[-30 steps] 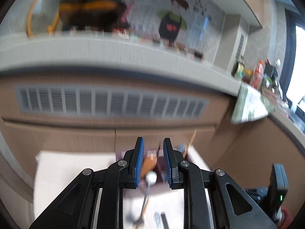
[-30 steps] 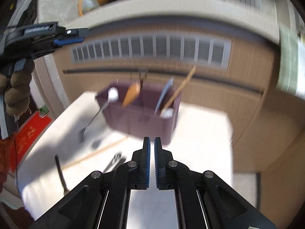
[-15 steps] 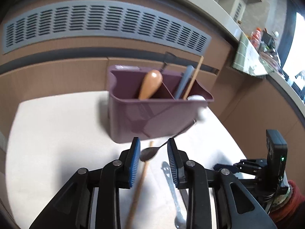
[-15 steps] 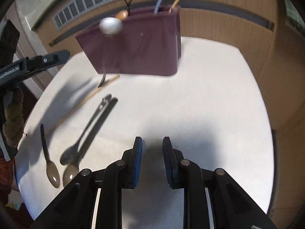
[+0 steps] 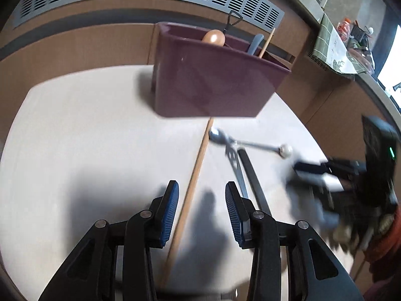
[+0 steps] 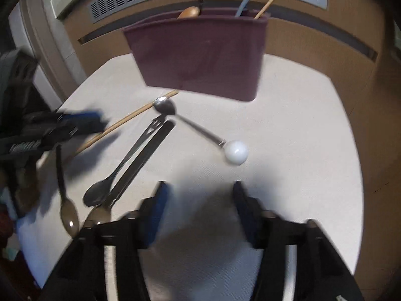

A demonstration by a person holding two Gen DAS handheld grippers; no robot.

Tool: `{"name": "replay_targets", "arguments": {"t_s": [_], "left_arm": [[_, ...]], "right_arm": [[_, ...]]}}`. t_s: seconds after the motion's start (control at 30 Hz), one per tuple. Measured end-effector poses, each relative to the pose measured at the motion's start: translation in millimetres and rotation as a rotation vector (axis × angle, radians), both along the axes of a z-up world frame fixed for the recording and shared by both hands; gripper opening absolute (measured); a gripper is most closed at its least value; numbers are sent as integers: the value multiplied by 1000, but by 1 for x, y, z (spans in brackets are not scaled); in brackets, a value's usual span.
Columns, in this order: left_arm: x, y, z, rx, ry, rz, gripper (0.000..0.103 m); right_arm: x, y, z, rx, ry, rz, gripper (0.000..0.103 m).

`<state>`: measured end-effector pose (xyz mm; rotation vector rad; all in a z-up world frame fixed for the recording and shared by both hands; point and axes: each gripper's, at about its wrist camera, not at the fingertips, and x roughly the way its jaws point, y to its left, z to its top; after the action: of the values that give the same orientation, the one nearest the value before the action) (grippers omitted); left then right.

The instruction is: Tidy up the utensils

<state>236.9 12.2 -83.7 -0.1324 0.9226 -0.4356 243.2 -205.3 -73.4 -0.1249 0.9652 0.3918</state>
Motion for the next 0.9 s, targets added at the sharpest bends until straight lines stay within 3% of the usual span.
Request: {"name": "replay_targets", "arguments": {"t_s": [0.23,0.3,0.43,0.63,0.8,0.9], "left_arm": [[-36,14,-7,62,-13,28,42],[-36,17,-7,69,-5,41,42],[-39,18,-4,59,-6,45,42],[-57,2,7,30,-34,3,42],[-90,-3,10,47,-63,-2,42],[-105,5,6,43,-25,10,42]], "right_arm": [[31,-11,-8,-7,-64,-118,31],[33,-6,-4,-11,-76,-128,23],[25,-2,22,39,-161,-140,20],[-9,-6,78,33,-335,-143,20],[-20,-13,95,46,-362,-162,20],[-27,-18,100,49,-372,-168,20]]}}
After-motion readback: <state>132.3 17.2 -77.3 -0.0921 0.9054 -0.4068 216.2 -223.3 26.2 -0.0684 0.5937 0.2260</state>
